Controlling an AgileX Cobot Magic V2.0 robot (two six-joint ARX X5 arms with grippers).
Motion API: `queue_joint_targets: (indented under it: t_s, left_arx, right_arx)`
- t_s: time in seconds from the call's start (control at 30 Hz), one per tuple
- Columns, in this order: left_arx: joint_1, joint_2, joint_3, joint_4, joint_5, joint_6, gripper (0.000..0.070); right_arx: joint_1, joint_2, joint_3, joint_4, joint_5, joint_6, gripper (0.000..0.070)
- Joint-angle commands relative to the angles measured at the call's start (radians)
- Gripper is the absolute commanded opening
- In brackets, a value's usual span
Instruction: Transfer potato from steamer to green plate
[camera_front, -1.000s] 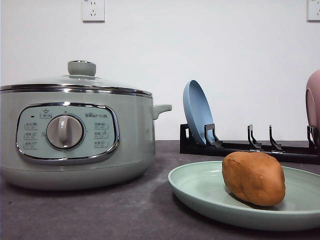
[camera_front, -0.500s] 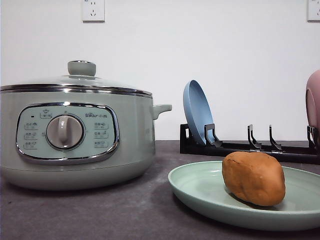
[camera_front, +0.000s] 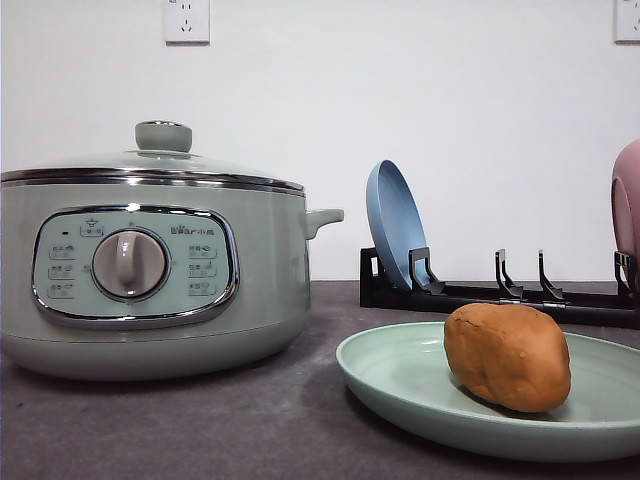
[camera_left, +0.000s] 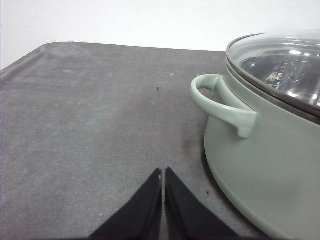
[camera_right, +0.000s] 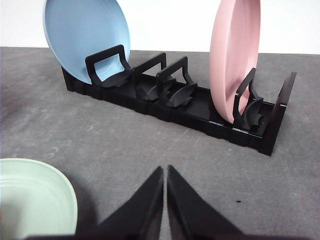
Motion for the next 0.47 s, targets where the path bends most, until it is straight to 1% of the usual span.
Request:
queue_joint_targets:
  t_s: [0.0, 0.43]
  left_arx:
    - [0.0, -0.002, -0.019, -0.005, -0.003, -0.003, 0.0]
    - [0.0, -0.002, -0.019, -0.005, -0.003, -0.003, 0.0]
  right_arx:
    - [0.0, -0.002, -0.005, 0.002, 0.0, 0.01, 0.0]
    - [0.0, -0.002, -0.005, 0.002, 0.0, 0.01, 0.0]
